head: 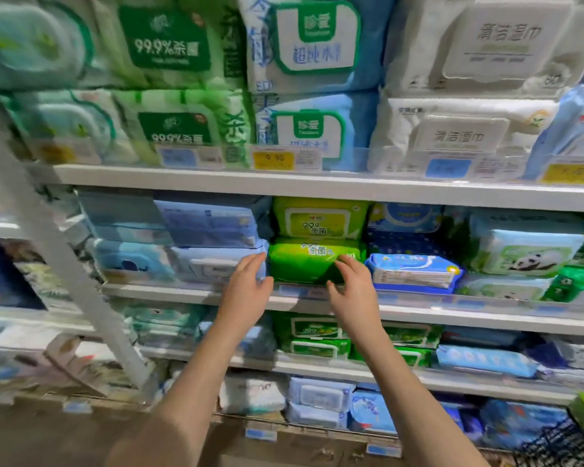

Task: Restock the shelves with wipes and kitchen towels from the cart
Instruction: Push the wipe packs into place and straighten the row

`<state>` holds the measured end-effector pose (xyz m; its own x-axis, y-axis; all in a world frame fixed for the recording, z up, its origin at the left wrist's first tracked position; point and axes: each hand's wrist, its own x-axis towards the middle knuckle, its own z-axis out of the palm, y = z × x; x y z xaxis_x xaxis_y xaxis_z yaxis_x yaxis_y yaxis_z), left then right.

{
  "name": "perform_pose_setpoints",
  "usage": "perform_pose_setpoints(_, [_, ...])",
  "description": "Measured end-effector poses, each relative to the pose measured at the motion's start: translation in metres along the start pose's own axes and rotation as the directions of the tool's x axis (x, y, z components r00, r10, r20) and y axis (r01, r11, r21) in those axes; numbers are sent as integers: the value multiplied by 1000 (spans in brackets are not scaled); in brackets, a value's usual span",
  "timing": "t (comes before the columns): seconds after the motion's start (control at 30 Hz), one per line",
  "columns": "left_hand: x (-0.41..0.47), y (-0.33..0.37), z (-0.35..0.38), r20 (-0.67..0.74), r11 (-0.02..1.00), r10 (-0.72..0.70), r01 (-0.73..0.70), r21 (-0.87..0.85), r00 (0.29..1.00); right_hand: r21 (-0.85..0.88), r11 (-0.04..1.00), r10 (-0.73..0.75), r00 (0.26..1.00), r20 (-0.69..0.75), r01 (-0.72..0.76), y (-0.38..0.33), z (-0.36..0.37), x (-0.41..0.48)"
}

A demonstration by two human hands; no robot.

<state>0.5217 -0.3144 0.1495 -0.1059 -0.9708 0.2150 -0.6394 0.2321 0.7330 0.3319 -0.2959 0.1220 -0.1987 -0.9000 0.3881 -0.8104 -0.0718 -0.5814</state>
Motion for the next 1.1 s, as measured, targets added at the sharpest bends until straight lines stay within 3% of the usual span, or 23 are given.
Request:
perform_pose_setpoints(0.2, [11,-3,16,143,991,58,-74,107,988,-168,984,-83,992,-95,66,10,-4,12])
perform_pose_setpoints(0.3, [18,-3,27,114,978,67,-88,192,991,-257,960,-145,981,-130,108,22,-10,23])
perform_pose_setpoints(0.47, [31,-4,37,45,903,132,-139,406,990,-276,953,-167,975,-148,122,28,-16,33])
perform_pose_setpoints(0.67, [41,-5,46,-25,844,171,-133,520,985,-255,961,-152,978,-143,112,29,-19,42])
perform_pose_setpoints(0.87, [49,-11,46,-30,854,242,-198,482,970,-159,987,-22,1000,-14,20,32,-31,47])
perform_pose_setpoints(1.1, [53,-17,42,-99,898,287,-231,375,953,-153,985,56,989,-136,-77,40,-33,37])
